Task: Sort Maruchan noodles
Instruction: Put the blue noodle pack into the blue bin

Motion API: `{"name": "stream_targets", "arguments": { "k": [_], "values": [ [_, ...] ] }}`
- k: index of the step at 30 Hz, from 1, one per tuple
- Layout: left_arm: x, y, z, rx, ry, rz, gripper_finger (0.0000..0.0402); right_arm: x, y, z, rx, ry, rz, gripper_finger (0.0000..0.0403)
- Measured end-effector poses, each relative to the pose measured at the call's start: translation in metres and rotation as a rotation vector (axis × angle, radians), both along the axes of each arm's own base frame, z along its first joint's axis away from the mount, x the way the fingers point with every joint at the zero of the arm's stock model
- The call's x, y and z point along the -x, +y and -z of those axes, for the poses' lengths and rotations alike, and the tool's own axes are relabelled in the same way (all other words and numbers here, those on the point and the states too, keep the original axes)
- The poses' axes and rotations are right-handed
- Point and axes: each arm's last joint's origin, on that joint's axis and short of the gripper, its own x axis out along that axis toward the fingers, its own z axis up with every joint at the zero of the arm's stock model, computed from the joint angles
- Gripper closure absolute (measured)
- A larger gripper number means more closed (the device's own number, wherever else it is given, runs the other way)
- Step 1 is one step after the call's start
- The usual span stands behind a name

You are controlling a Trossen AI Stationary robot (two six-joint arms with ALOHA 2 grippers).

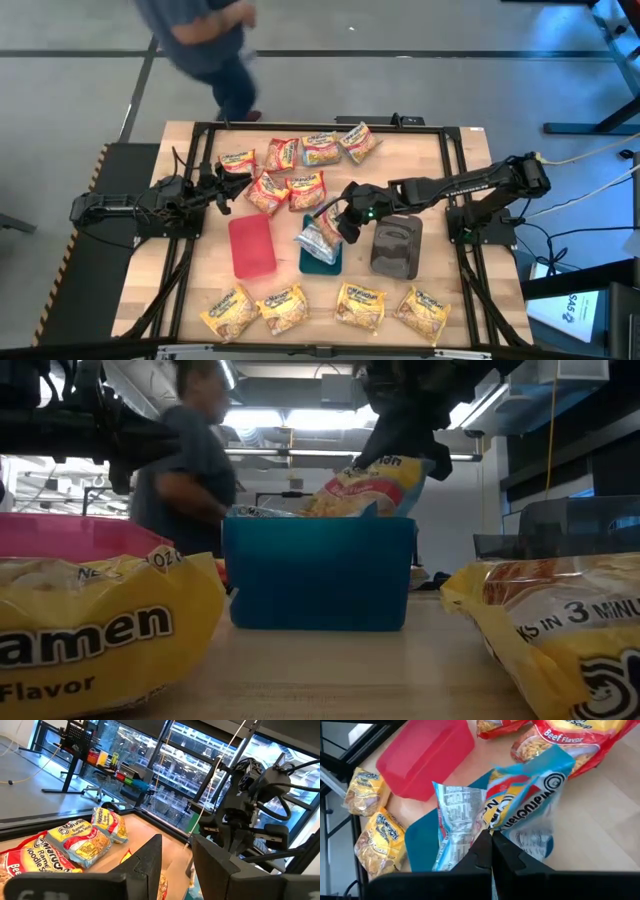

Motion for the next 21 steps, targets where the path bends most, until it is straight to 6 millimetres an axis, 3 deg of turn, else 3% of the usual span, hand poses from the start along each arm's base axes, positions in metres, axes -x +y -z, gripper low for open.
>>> {"name": "stream_targets", "arguments": {
  "k": [10,21],
  "values": [
    [0.0000,0.0000,0.0000,0.000,0.000,0.000,0.0299,-0.0014,0.0004,-0.0015,-0.024,-0.019,0.007,0.0382],
    [0.0000,0.0000,0.0000,0.000,0.000,0.000,0.0299,-0.0016,0.0022,-0.0020,-0.068,-0.021,-0.036,0.0306]
  ]
}}
